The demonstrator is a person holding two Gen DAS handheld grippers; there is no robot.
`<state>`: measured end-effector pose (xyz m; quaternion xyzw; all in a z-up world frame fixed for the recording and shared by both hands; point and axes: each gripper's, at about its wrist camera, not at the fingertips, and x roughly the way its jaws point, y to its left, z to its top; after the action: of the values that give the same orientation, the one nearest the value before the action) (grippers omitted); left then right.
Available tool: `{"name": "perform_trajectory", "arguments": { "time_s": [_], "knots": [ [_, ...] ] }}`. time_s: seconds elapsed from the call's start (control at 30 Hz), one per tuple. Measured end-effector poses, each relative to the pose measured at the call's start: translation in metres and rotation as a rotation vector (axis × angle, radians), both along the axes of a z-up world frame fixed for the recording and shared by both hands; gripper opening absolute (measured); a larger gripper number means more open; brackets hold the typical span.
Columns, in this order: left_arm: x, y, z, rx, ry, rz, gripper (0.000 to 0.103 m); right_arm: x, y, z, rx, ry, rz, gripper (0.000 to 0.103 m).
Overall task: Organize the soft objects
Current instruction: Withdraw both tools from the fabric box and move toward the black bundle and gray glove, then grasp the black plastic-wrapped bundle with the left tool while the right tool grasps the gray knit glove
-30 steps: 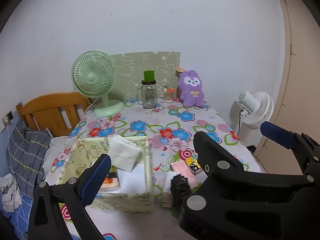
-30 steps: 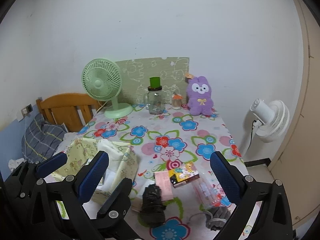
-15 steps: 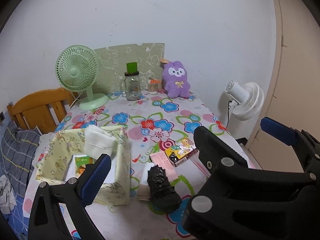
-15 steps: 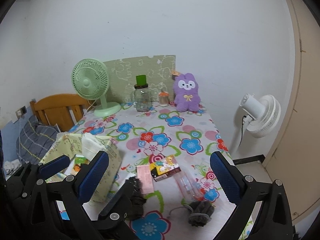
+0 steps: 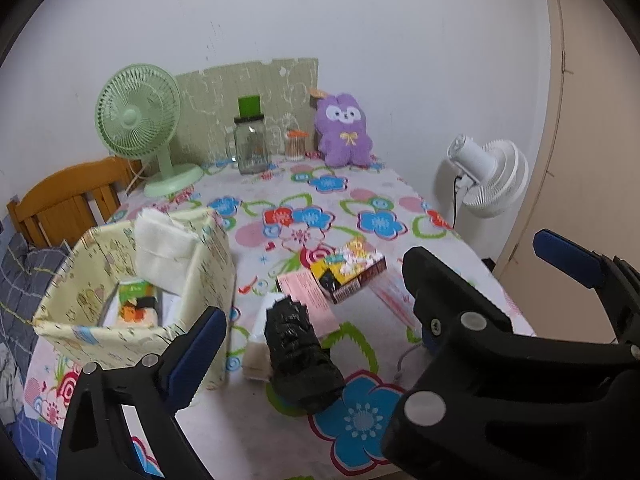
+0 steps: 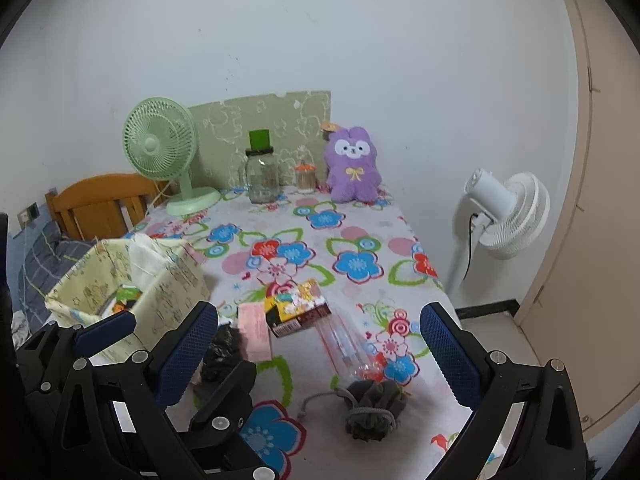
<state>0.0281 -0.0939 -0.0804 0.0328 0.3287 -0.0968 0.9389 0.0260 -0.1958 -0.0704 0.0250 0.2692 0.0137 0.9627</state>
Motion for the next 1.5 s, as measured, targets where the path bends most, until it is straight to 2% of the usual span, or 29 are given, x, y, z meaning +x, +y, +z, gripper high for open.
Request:
{"name": "perform_trajectory", "arguments": {
  "time_s": [0.23,0.37,0.5,0.7,0.8,1.03,1.23,1.27,1.3,1.4,1.5],
  "knots": [
    [0.007,-0.008,-0.025,0.033,0.048,-0.005,0.097,0.005,-0.008,-0.026,0.013,0.043,-0.006,0.102],
    [0.010,-0.010,-0.038,0.043,0.058,0.018,0.091,0.009,-0.011,-0.041,0.024,0.068,-0.008,0.102],
    [0.015,-0.012,-0.053,0.034,0.100,0.022,0.089,0.013,-0.014,-0.056,0.033,0.106,-0.017,0.098],
    [0.017,-0.015,-0.072,0.068,0.130,0.040,0.088,0.021,-0.017,-0.078,0.020,0.165,-0.041,0.096],
    [0.018,-0.015,-0.078,0.069,0.139,0.038,0.088,0.023,-0.020,-0.088,0.019,0.194,-0.064,0.095],
    [0.019,-0.016,-0.085,0.086,0.148,0.041,0.088,0.025,-0.025,-0.101,0.034,0.234,-0.090,0.085],
    [0.022,-0.015,-0.088,0.099,0.147,0.051,0.086,0.028,-0.027,-0.106,0.030,0.250,-0.105,0.084],
    [0.023,-0.016,-0.088,0.109,0.144,0.057,0.081,0.028,-0.028,-0.106,0.033,0.254,-0.108,0.084],
    [0.024,-0.016,-0.089,0.120,0.145,0.063,0.069,0.029,-0.029,-0.108,0.038,0.260,-0.112,0.083],
    [0.026,-0.014,-0.090,0.104,0.158,0.062,0.063,0.032,-0.032,-0.111,0.036,0.276,-0.128,0.074],
    [0.028,-0.013,-0.090,0.082,0.171,0.049,0.053,0.033,-0.033,-0.109,0.035,0.281,-0.138,0.058]
  ]
}}
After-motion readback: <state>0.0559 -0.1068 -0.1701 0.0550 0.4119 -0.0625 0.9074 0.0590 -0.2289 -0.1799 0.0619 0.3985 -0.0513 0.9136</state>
